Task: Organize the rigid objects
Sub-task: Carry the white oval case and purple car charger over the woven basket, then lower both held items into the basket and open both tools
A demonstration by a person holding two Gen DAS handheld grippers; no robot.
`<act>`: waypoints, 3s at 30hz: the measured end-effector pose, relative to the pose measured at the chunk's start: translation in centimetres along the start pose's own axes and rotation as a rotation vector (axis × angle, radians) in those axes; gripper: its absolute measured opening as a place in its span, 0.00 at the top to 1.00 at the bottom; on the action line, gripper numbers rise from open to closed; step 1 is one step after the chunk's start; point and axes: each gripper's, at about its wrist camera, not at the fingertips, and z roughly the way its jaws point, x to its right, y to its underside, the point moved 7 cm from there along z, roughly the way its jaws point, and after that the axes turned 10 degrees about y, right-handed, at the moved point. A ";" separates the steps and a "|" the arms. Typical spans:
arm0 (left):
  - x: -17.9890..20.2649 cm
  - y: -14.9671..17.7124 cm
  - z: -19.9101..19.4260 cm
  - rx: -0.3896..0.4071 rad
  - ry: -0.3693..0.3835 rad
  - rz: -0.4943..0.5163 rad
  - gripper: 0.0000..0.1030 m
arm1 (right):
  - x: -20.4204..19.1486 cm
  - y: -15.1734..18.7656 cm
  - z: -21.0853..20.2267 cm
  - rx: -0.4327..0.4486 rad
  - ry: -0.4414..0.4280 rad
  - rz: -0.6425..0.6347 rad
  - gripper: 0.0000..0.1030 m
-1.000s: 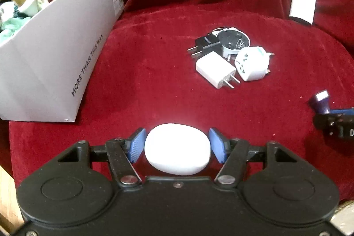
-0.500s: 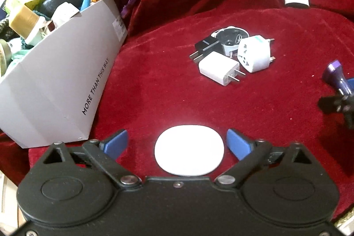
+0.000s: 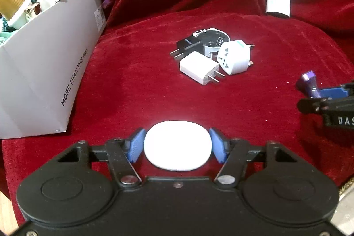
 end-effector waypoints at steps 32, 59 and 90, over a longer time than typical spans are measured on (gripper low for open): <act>0.8 -1.8 -4.6 0.031 0.046 -0.048 0.43 | 1.4 -1.9 0.9 -0.057 0.029 0.027 0.73; 7.0 5.1 -14.2 0.039 0.131 -0.072 0.43 | 5.2 8.1 -15.5 -0.024 -0.133 0.096 0.73; 12.3 11.4 -9.0 -0.196 0.166 -0.039 0.43 | -0.3 14.4 -6.2 -0.275 -0.127 0.067 0.73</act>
